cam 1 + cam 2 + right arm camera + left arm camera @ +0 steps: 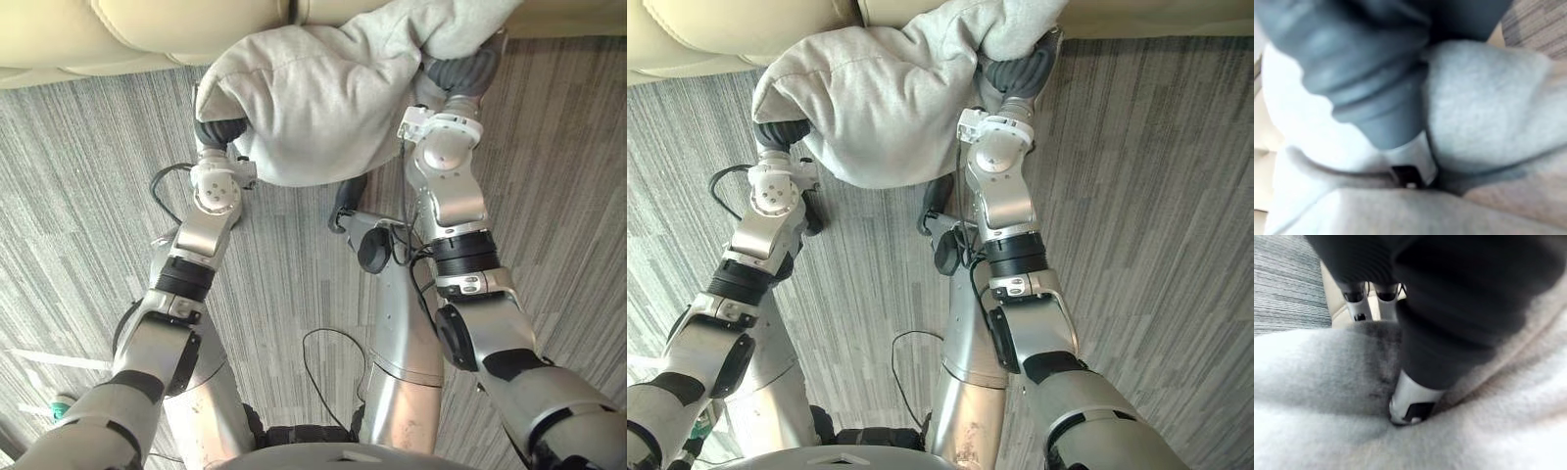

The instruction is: Pick up cushions and gather them together orderly.

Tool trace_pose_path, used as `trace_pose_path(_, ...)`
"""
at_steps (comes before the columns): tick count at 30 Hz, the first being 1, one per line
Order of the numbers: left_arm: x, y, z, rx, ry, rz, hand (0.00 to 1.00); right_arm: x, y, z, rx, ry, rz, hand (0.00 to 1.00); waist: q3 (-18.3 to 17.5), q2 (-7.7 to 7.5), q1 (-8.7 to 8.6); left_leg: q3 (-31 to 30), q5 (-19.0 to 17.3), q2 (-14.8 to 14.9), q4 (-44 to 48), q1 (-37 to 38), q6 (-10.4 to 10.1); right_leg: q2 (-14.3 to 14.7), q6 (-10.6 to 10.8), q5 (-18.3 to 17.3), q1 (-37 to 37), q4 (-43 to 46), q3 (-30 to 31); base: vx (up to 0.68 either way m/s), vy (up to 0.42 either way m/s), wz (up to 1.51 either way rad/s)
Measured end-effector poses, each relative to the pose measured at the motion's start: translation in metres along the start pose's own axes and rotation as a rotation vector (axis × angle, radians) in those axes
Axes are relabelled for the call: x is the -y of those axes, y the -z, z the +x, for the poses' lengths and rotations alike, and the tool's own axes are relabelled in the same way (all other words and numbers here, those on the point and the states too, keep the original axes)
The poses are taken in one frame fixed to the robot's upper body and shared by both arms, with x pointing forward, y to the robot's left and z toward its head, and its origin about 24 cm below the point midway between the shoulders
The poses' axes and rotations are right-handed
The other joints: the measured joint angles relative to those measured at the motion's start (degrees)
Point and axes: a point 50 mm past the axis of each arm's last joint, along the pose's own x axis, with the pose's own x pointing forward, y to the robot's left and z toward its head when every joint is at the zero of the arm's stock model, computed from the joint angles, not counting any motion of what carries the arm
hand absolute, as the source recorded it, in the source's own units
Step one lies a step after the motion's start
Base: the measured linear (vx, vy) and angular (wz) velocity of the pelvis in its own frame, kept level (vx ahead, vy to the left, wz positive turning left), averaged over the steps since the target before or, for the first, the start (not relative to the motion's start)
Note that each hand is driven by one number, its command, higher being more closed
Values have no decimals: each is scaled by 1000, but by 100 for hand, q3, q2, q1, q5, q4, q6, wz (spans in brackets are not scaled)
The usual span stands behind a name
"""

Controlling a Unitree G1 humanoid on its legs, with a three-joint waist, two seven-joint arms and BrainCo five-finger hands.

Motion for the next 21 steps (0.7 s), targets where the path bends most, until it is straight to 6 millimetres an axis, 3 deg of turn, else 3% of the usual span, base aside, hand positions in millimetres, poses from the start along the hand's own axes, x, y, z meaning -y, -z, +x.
trace_pose_path(6,-3,3,-11,-11,-27,-55,100,5,18,-21,-74,23,59,100,-33,-2,-34,-11,123,-103,-511,665,-124,16,-19,8,716,-409,-170,-8,-12,9)
trace_pose_path(7,-3,8,-18,-28,-30,-69,100,8,27,-31,-98,27,61,100,-259,-9,-29,-4,139,-121,-598,669,-137,23,-18,8,737,-498,-208,20,1,8)
trace_pose_path(11,-3,11,-29,-41,-42,-103,100,15,37,-49,-129,28,82,100,-352,-9,-30,-10,220,-162,-851,1127,-133,42,-28,23,1252,-730,-300,56,-2,9)
trace_pose_path(14,-8,24,-43,-83,-61,-107,100,21,53,-72,-179,2,92,100,-738,-22,-28,20,223,-175,-1021,1338,-140,92,-8,38,1487,-914,-312,46,7,2)
trace_pose_path(18,-10,21,-57,-71,-81,-136,100,28,68,-94,-245,-26,111,100,-764,-27,-21,96,213,-192,-1139,2126,-133,101,30,52,2299,-1161,-344,28,13,2)
trace_pose_path(21,-14,17,-73,-41,-85,-152,100,41,76,-120,-290,-65,124,100,-781,-29,-18,148,91,-265,-1411,2939,-157,101,184,-8,3125,-1460,-374,-27,11,8)
